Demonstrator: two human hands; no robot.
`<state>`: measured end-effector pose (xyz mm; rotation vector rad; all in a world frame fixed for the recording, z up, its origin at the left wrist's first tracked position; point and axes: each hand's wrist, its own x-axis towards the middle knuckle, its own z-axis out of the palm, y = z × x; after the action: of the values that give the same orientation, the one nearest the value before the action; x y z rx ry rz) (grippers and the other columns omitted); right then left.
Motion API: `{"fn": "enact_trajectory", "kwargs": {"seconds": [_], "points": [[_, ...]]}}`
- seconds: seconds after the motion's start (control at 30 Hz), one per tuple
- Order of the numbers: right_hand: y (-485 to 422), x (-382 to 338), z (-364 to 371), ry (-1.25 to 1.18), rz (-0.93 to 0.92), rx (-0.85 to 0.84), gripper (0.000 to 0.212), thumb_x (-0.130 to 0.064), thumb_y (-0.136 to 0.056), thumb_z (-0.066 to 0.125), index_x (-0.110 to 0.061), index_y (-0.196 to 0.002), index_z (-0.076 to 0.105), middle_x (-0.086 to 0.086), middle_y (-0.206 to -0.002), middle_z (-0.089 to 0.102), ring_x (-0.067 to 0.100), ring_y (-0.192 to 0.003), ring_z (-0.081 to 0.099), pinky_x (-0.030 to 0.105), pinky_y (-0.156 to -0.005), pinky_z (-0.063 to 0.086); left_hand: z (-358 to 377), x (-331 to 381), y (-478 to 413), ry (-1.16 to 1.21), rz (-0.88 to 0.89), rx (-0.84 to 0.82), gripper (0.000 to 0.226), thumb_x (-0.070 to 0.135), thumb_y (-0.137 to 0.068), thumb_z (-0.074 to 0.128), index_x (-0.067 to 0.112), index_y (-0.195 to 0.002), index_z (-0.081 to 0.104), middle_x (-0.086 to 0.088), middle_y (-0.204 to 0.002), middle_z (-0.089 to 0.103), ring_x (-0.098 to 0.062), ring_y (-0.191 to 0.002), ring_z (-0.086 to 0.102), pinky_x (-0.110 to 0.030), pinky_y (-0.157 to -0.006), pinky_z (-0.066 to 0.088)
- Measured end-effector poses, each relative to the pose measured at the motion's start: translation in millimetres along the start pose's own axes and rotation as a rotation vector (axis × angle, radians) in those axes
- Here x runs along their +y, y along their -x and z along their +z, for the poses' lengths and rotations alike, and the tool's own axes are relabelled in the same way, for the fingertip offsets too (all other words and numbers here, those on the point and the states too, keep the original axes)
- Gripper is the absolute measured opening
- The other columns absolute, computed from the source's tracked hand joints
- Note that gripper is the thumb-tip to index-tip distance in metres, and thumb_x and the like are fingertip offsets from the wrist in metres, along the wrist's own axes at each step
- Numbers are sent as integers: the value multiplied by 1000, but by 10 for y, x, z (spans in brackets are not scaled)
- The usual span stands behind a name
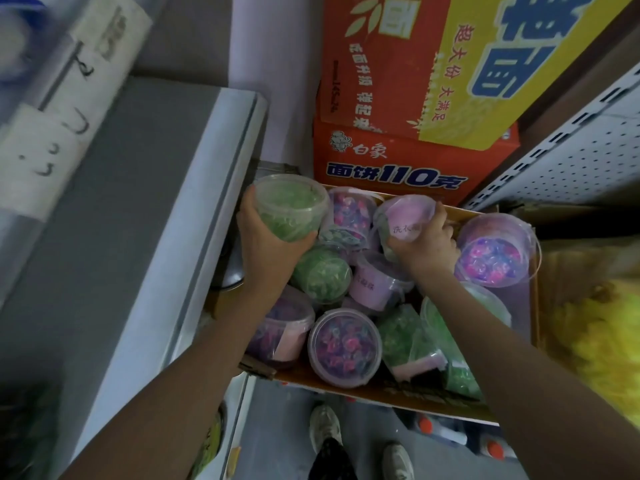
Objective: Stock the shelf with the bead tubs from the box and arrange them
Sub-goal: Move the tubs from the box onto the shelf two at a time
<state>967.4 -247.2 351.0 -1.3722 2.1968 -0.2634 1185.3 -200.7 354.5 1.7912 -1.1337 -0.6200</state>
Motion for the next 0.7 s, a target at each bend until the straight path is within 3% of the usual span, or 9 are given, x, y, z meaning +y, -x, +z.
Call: {"fn": "enact_trajectory", "kwargs": {"seconds": [0.2,0.33,0.43,0.57,0.7], "points": [[408,-202,-462,-225,-240,66,104,-44,-70,75,-17,-149,15,17,-145,35,39,-131,35,52,-105,34,-319,459,237,86,6,49,113,38,-49,89,28,-141,24,9,-132,36,-10,-124,39,-36,-102,43],[807,-436,-824,-506,-373,26,100,-36,-72,77,-25,-149,15,3,-148,36,24,-132,41,33,-98,38,-723,904,499,123,-2,182,102,37,-48,92,33,-132,35,10,-129,46,-12,-119,49,-39,-96,49],[1154,-613,-1137,-603,-503,-4,95,-34,-75,75,-29,-149,16,-1,-148,37,20,-132,41,30,-98,37,-1101,1292,736,151,64,293,93,30,-48,92,28,-126,42,5,-121,53,-7,-110,55,-32,-91,51],[1708,-785,-1628,-706,-683,-39,94,-39,-71,74,-31,-147,20,-2,-144,42,21,-127,45,38,-102,42,-1635,1770,1164,75,135,449,105,35,-49,90,32,-134,28,6,-131,43,-8,-122,44,-36,-103,43],[2298,-904,-2002,-853,-826,-130,93,-28,-68,76,-35,-144,22,-3,-139,45,17,-116,54,31,-91,49,-2161,2149,1701,-11,163,613,110,32,-55,88,22,-143,22,4,-136,36,-8,-128,34,-20,-105,29]]}}
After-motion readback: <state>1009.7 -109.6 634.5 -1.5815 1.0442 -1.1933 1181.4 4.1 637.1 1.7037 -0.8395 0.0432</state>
